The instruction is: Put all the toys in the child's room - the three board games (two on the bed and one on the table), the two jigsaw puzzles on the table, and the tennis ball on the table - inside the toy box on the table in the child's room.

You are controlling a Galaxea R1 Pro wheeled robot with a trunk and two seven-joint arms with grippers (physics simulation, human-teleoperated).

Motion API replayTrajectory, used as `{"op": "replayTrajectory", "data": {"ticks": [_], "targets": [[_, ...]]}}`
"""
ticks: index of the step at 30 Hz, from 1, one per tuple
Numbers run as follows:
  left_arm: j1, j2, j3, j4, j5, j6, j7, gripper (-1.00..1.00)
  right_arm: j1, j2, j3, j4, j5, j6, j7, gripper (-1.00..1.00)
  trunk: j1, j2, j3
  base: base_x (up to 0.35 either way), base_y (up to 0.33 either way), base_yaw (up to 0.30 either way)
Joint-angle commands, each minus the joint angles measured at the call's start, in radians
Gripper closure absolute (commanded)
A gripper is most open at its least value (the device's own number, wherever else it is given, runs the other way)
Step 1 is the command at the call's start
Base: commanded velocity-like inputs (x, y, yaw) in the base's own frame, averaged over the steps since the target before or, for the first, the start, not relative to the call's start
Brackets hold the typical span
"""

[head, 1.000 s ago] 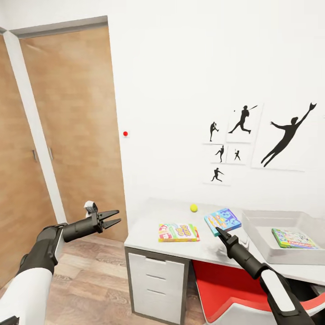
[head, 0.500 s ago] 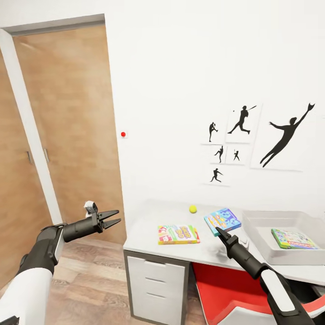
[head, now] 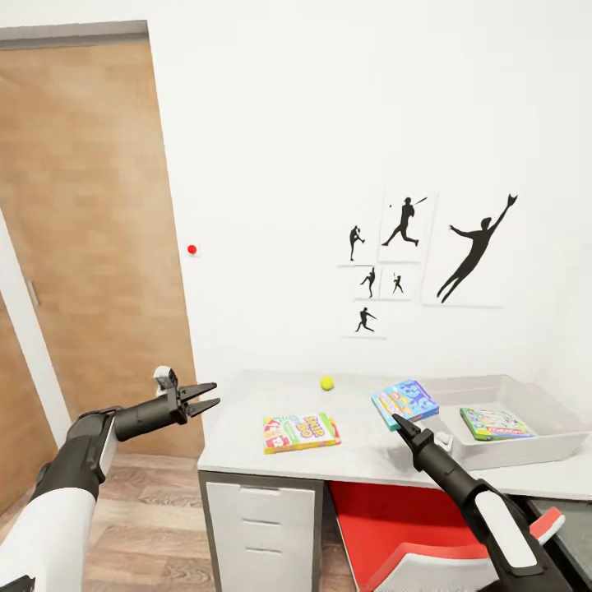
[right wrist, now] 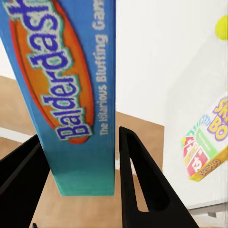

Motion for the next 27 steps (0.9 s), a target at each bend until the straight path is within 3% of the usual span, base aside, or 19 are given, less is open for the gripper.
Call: {"op": "replayTrajectory", "data": {"ticks": [1,27], "targets": [[0.000,0.000,0.003,-0.001,-0.011,0.010,-0.009,-1.00,-0.001,0.000,-0.002,0.001,-0.007,0.008,0.000,1.00,0.000,-0.001,0.000,0.001,0.000,-0.248],[0.000,0.000,0.003,-0.001,-0.010,0.010,-0.009,-1.00,0.000,0.000,-0.001,0.003,-0.006,0.008,0.000,1.00,0.000,-0.001,0.024,0.000,0.000,-0.247]]}}
